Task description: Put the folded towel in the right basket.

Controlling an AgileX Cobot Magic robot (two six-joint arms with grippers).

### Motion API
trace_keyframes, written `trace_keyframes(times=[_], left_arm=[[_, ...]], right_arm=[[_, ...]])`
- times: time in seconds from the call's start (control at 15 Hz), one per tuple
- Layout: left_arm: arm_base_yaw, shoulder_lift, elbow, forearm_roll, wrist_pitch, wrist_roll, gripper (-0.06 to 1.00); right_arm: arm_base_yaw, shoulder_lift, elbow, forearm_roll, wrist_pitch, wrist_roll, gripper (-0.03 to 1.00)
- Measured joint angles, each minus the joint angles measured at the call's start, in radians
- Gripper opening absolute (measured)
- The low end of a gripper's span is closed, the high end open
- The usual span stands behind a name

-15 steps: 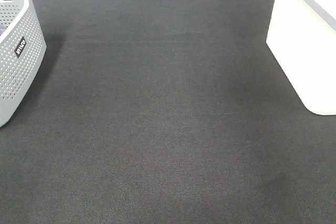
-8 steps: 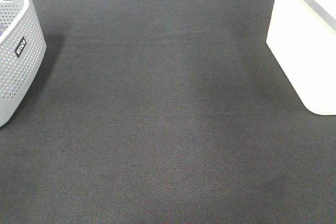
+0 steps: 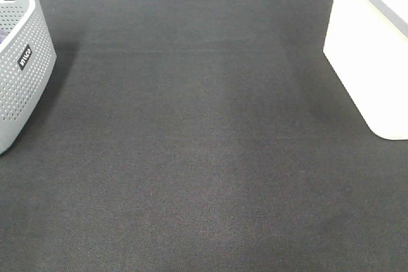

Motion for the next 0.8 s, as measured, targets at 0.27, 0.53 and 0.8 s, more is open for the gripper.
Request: trace_keyframes(times=[0.27, 0.53, 0.8], left_arm=[[0.0, 0.0, 0.0, 0.0, 0.0, 0.0, 0.88], [0.0, 0.0, 0.0, 0.0, 0.0, 0.0, 0.88], [0.0, 0.0, 0.0, 0.0, 0.0, 0.0, 0.88]], right_arm=[[0.0, -0.314, 0.464, -0.043, 0.001, 0.0, 0.73], [0.0, -0.525, 0.748, -0.047, -0.002, 0.0, 0.73], [0.0, -0.812, 0.995, -0.049, -0.041, -0.003, 0.73]])
